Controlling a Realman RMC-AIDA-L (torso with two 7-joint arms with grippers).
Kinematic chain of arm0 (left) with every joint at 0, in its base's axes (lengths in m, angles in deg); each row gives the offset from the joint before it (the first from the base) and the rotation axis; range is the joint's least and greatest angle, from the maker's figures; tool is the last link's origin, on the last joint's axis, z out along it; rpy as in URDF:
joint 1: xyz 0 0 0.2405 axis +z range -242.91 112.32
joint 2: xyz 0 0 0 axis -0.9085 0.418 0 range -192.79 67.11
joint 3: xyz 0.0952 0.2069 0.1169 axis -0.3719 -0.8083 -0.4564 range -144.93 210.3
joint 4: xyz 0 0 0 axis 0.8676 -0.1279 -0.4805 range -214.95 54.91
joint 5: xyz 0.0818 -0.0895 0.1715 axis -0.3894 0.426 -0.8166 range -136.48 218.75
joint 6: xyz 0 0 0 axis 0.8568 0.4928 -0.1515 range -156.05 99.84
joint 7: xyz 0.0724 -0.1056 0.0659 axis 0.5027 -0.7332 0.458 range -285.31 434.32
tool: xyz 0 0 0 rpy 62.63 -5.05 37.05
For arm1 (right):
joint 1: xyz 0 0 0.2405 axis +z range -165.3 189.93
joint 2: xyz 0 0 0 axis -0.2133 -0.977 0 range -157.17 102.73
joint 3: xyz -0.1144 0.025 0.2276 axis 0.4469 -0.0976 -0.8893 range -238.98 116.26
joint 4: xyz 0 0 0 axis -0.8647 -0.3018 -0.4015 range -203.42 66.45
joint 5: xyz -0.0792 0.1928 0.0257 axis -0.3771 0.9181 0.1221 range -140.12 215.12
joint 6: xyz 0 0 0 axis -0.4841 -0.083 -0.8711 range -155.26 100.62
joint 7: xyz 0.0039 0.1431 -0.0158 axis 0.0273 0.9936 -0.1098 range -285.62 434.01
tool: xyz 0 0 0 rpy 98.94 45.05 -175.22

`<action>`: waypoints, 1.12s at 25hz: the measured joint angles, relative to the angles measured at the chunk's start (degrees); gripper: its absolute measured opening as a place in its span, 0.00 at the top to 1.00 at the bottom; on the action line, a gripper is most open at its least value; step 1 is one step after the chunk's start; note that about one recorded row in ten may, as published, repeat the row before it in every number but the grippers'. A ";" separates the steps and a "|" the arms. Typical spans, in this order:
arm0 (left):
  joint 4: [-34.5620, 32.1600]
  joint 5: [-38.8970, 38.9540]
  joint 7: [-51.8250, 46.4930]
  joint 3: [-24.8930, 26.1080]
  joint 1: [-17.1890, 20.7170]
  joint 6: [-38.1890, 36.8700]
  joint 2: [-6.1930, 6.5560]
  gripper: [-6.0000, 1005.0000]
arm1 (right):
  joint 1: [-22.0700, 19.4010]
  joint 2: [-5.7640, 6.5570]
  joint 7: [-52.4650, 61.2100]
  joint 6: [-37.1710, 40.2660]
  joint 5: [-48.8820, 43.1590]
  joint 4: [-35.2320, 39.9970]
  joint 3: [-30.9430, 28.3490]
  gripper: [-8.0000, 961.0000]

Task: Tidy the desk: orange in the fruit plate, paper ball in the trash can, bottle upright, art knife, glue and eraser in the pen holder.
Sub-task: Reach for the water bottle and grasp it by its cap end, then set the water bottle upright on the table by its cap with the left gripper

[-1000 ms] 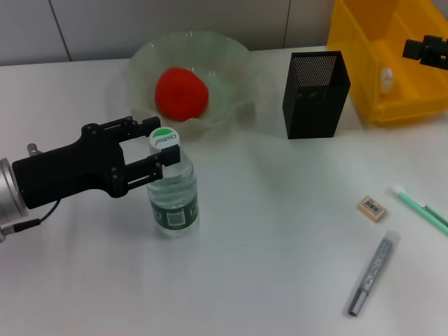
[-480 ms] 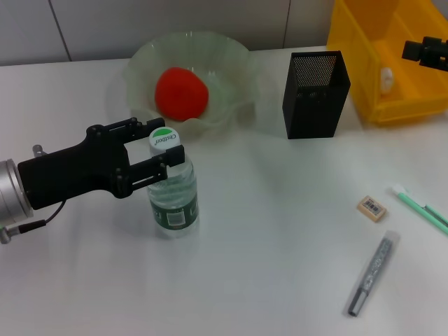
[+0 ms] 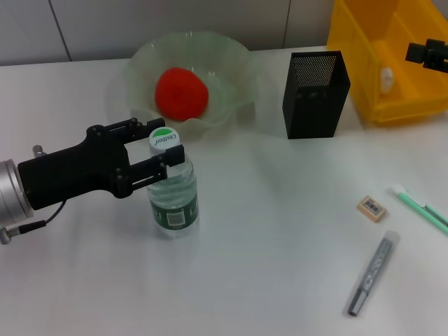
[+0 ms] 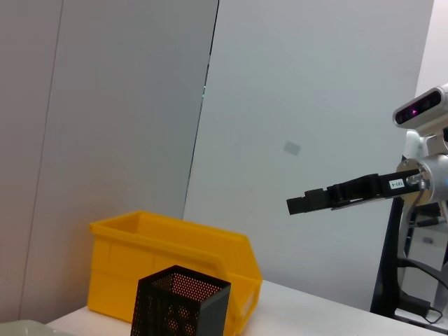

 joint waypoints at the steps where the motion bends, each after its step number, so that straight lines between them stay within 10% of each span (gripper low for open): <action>1: -0.01 0.00 0.10 0.00 0.05 0.00 0.01 0.40 | 0.00 0.00 0.00 0.09 0.01 0.00 -0.02 0.39; 28: -1.10 0.05 0.54 -0.11 0.57 -0.53 0.10 0.56 | -0.18 -0.27 0.00 0.80 0.09 0.00 -0.10 0.39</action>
